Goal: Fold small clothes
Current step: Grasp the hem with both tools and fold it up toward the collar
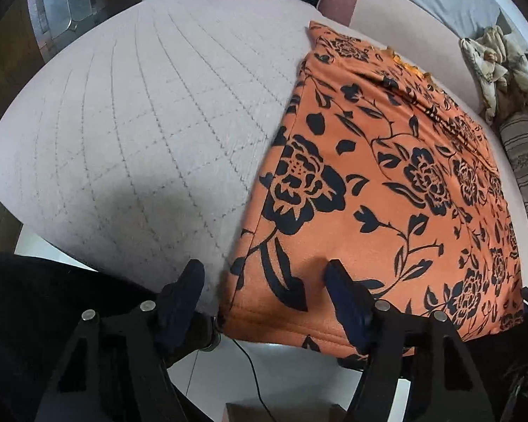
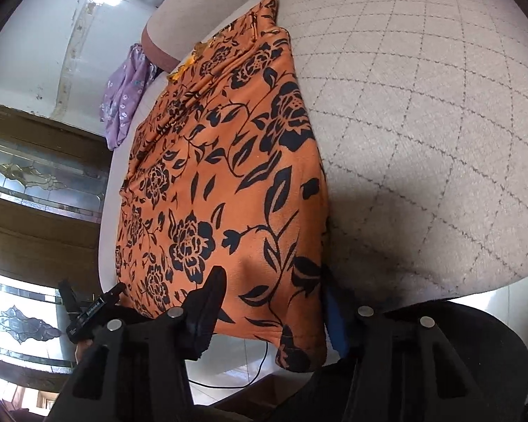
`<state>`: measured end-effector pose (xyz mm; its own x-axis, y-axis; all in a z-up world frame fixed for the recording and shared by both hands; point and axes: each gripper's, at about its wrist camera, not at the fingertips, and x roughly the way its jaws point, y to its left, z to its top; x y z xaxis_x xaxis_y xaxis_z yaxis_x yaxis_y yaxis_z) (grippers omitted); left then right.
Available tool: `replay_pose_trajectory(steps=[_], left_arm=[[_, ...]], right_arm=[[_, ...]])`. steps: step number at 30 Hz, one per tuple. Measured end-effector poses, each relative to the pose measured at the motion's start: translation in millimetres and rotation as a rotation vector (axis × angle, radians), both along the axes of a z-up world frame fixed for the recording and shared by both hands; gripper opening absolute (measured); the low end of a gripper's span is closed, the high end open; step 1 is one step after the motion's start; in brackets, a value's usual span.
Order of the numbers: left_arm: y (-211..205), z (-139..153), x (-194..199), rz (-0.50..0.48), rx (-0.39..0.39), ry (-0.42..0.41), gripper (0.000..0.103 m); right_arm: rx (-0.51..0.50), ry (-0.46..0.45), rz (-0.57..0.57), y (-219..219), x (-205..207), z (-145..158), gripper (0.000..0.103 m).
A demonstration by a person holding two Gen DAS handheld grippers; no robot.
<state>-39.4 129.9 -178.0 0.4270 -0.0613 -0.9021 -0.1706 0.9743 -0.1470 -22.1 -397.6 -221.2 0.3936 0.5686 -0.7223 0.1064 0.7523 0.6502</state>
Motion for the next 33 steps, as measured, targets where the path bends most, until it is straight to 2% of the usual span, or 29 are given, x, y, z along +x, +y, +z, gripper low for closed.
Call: replay_pose_trajectory(steps=[3,4,6,7,8,9,10,11,14,17,19,21,22,23,25,27,28,29,30,31,33], left_arm=[[-3,-2,3,-0.016,0.038,0.009,0.076],[-5,-1,3,-0.026,0.046,0.003,0.072],[-8,1,3,-0.047,0.05,-0.012,0.054],[-10,3,3,-0.064,0.049,-0.016,0.034],[-12,3,7,-0.079,0.038,-0.016,0.007],[-11,6,10,-0.088,-0.003,-0.013,0.006],[-9,12,12,-0.083,-0.034,-0.019,0.005],[-8,18,13,-0.077,-0.042,-0.033,0.006],[-8,32,15,-0.074,-0.055,-0.071,0.007],[-10,15,21,-0.078,-0.019,-0.017,0.008],[-9,2,23,-0.067,-0.041,0.028,0.017],[-5,6,19,-0.042,-0.088,0.004,0.031],[-4,6,19,-0.04,-0.098,0.002,0.042],[-4,5,16,-0.039,-0.097,0.002,0.047],[-3,5,13,-0.039,-0.092,0.0,0.048],[-3,6,12,-0.056,-0.074,0.001,0.048],[-5,7,13,-0.069,-0.048,0.001,0.034],[-6,7,11,-0.082,-0.029,0.001,0.008],[-8,7,12,-0.1,-0.055,0.002,0.006],[-4,11,8,-0.097,-0.07,-0.005,0.006],[-2,25,7,-0.106,-0.084,-0.038,0.006]], right_arm=[[-0.006,-0.003,0.021,4,3,-1,0.062],[-0.011,-0.007,0.021,3,3,-1,0.062],[-0.02,-0.005,0.025,5,4,-1,0.062],[-0.023,-0.004,0.029,5,5,-2,0.061],[-0.033,-0.004,0.035,6,6,-1,0.052],[-0.053,0.001,0.042,7,6,0,0.04],[-0.069,0.006,0.045,7,7,0,0.012],[-0.059,0.01,0.042,5,7,0,0.007],[-0.016,-0.015,0.026,0,3,8,0.007],[-0.013,0.015,-0.012,-6,3,2,0.011],[-0.007,0.038,-0.01,-6,4,-6,0.013],[0.023,0.024,0.004,-3,5,-3,0.02],[0.027,0.019,0.005,-2,4,-3,0.025],[0.023,0.022,0.007,-1,4,-5,0.025],[0.016,0.026,0.011,1,6,-5,0.025],[0.013,0.03,0.016,2,7,-6,0.026],[0.011,0.029,0.018,3,8,-6,0.026],[0.013,0.019,0.02,3,7,-5,0.025],[0.015,0.015,0.023,4,7,-5,0.021],[0.018,0.008,0.028,5,6,-4,0.011],[0.048,-0.004,0.028,6,5,0,0.009]])
